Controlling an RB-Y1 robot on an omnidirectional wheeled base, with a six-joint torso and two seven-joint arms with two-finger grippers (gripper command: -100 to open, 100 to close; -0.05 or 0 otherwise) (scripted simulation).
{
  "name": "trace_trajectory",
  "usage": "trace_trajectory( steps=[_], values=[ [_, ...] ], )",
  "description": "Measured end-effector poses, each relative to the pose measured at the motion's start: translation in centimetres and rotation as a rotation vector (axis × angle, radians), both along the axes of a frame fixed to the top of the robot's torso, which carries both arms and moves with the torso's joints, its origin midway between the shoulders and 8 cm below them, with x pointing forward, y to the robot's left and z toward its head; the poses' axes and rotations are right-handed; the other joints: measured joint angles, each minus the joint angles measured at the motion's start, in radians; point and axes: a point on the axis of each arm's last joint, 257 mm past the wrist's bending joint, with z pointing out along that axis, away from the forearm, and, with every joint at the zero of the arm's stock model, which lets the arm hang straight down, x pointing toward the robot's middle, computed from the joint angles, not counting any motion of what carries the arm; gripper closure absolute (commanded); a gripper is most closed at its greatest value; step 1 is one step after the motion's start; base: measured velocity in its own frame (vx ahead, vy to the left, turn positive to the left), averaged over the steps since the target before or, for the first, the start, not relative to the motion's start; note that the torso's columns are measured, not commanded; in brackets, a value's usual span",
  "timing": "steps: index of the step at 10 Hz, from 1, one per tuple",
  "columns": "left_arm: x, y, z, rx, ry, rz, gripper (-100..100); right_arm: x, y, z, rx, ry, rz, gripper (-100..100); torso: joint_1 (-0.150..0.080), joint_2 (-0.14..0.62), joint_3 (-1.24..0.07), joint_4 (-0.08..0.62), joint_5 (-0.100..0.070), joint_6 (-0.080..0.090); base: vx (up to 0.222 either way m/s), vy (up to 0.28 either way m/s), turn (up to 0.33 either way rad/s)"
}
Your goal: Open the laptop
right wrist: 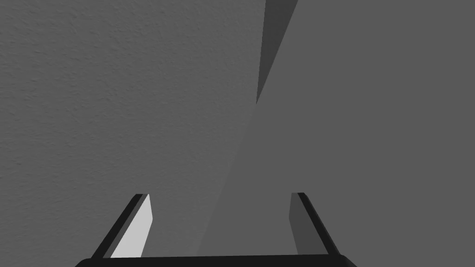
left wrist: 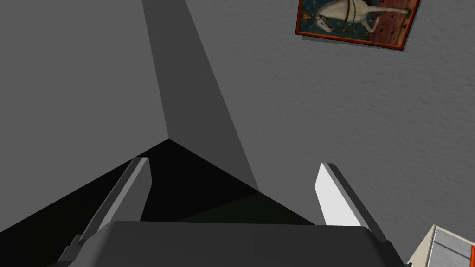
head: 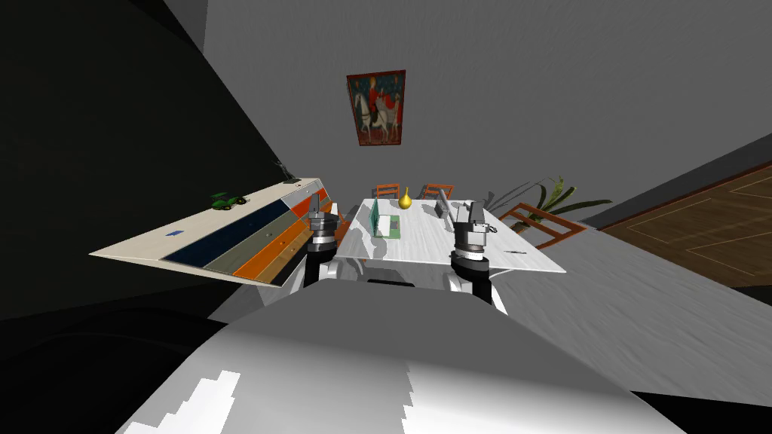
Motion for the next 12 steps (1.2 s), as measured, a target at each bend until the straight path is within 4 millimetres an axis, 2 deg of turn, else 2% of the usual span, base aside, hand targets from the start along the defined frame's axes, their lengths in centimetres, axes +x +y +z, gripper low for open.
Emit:
trace_trajectory(
  steps=[2, 9, 10, 12],
  values=[
    [0.0, 0.0, 0.0, 0.0, 0.0, 0.0, 0, 0.0, 0.0, 0.0, 0.0, 0.0, 0.0, 0, 0.0, 0.104, -0.209, 0.105, 0.0, 0.0, 0.0, 0.0, 0.0],
    [-0.01, 0.0, 0.02, 0.0, 0.0, 0.0, 0, -0.01, 0.0, 0.02, 0.0, 0.0, 0.0, 0, 0.0, 0.618, -1.234, 0.617, 0.0, 0.0, 0.0, 0.0, 0.0],
    [-0.01, 0.0, 0.02, 0.0, 0.0, 0.0, -100, -0.01, 0.0, 0.02, 0.0, 0.0, 0.0, 0, 0.0, 0.691, -1.382, 0.691, 0.0, 0.0, 0.004, -0.006, -0.018],
    [0.43, -0.25, -0.22, 0.039, 0.016, -0.02, -100, 0.0, 0.0, -0.01, 0.0, 0.0, 0.0, 0, 0.0, 0.735, -1.47, 0.734, 0.0, 0.0, -0.003, -0.013, -0.025]
  ],
)
